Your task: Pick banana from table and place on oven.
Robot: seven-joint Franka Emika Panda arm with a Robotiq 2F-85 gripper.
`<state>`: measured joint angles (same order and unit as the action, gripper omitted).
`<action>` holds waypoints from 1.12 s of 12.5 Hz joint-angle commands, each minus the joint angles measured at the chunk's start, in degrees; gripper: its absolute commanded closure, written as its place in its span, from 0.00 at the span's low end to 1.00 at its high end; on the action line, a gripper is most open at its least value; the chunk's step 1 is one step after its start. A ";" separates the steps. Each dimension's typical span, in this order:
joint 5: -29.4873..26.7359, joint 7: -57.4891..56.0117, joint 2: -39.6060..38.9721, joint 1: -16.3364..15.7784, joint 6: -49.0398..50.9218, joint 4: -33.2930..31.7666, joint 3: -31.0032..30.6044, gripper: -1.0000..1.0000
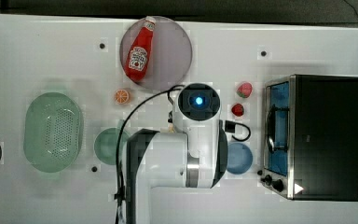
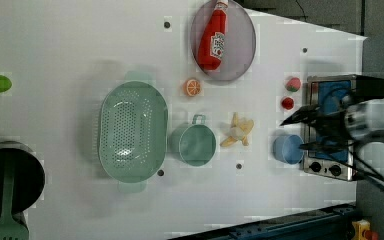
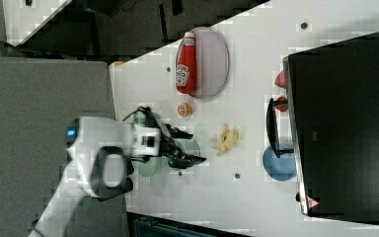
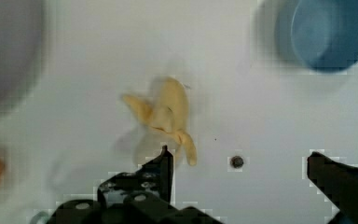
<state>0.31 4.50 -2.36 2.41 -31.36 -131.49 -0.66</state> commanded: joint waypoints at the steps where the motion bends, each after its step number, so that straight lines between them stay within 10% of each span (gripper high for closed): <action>1: 0.43 -1.30 0.67 -0.87 -9.89 -2.11 -0.65 0.00; 12: 0.38 9.49 -17.53 -1.52 -30.81 -6.32 -3.23 0.00; 14: 0.38 9.49 -18.27 -1.52 -32.15 -6.28 -2.97 0.15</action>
<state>0.75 11.52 -24.20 1.23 -62.56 -138.43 -4.04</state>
